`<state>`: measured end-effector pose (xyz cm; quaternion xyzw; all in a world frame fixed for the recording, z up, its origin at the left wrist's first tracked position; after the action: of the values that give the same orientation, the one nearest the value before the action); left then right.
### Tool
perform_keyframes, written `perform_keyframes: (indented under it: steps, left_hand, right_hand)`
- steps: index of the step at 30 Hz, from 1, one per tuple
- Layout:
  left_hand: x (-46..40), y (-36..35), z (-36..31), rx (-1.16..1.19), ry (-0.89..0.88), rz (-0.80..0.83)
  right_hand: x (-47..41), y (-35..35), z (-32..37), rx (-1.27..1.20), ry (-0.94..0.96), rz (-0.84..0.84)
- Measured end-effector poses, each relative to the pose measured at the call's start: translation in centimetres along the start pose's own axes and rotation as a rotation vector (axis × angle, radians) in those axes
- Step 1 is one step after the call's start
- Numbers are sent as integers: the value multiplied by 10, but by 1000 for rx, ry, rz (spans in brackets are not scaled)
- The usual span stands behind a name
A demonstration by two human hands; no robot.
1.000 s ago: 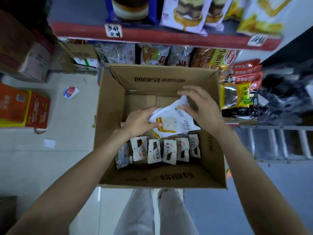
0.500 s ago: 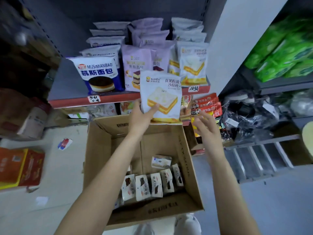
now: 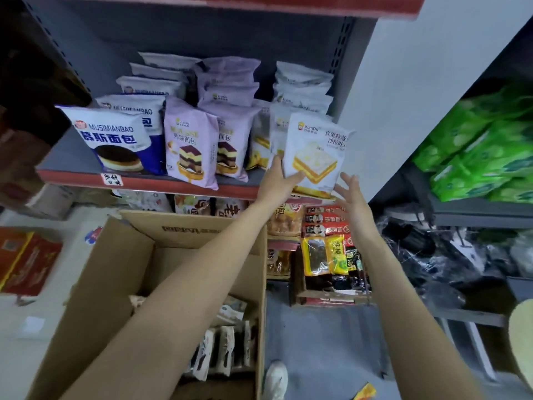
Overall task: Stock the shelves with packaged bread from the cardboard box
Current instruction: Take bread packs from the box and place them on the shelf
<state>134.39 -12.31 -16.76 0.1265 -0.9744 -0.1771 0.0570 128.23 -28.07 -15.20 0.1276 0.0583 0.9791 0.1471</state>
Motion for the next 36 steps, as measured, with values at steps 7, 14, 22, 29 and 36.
perform_keyframes:
  steps: [7,14,22,29,36]
  left_hand:
    - [-36,-10,20,-206,-35,-77]
    - [-54,-3,21,113,-18,-201]
    - [-25,-17,38,-419,-237,-157]
    - [-42,-15,25,-454,-280,-130]
    - [-20,-4,32,-342,-229,-201]
  right_hand:
    - [-33,-22,3,46,60,112]
    - [-70,-46,15,56,105,133]
    - [-48,-35,-50,404,258,68]
    - [-84,-50,-45,695,317,73]
    - [-55,-34,-52,612,394,-62]
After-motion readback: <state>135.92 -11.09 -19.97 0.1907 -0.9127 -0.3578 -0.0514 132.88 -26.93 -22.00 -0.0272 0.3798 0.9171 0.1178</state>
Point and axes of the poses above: each hand's wrist, its own x-axis away from the middle knuckle, its own y-axis out of the back of the hand, z = x × y, the point moved 2 cm from there along -x, towards the middle knuckle, and after that the axes turned 14 degrees about -z, right-handed, at the moved point
